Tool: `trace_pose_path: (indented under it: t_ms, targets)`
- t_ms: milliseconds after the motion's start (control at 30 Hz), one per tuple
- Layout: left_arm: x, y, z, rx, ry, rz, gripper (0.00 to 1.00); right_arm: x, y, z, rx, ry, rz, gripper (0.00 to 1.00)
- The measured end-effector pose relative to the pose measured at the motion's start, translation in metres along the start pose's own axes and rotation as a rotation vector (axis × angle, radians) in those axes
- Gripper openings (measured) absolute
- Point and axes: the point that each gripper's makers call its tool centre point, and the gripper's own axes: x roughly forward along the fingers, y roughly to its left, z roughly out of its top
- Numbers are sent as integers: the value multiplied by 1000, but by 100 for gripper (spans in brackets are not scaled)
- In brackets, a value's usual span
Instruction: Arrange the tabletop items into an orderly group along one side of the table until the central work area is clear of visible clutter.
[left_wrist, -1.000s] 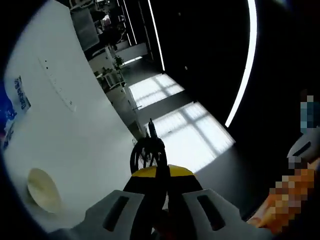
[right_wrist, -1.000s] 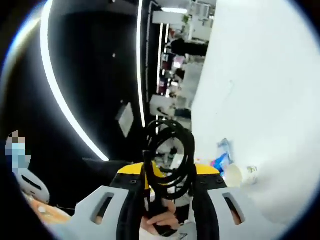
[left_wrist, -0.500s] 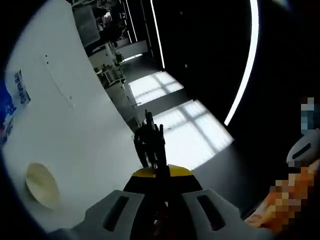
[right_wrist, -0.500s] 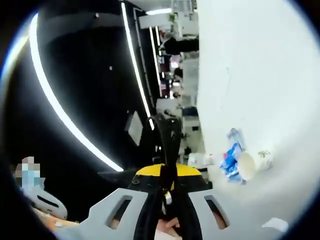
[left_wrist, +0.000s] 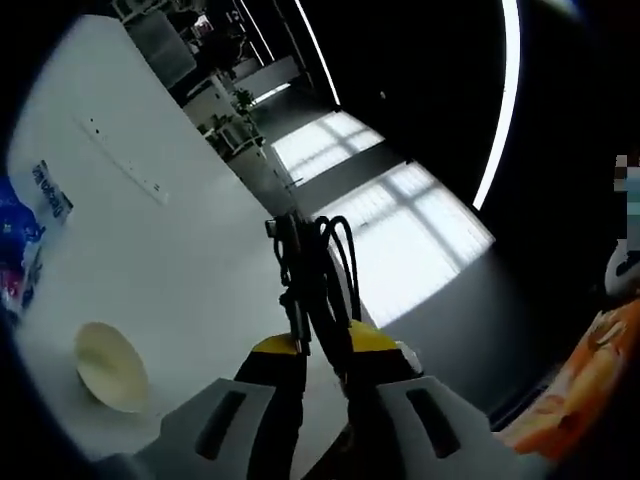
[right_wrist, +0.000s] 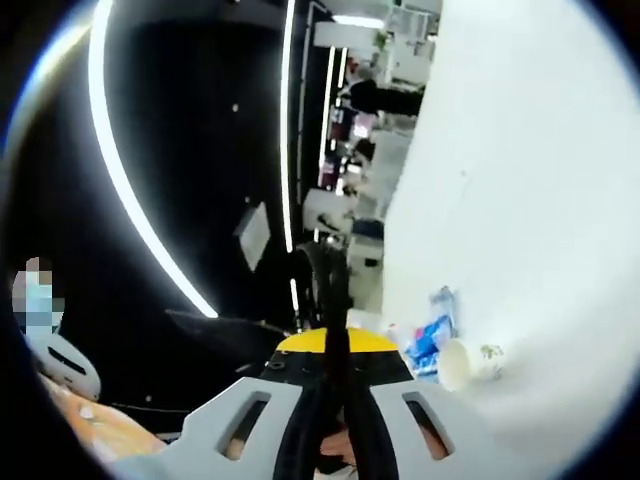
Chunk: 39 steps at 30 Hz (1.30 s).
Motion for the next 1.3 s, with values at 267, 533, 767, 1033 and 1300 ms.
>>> trace_pose_path:
  t_ms: [267,533,767,1033,1300]
  targets:
    - [-18,8,5,154,11,65,30,1,-6,12,-1,-10,32,0]
    - [-49,14,28,138,-112,82,31,2,-70,12,31,27,-107,0]
    - [-64,19,31,96,-160,101,28,15,-83,16,64,0,-92,0]
    - [-63,21,25,113,-139,116,27,17,-112,4,73,3,-195,0]
    - [-60,21,22,149,-111,126,26,12,-118,-13,79,27,-271,0]
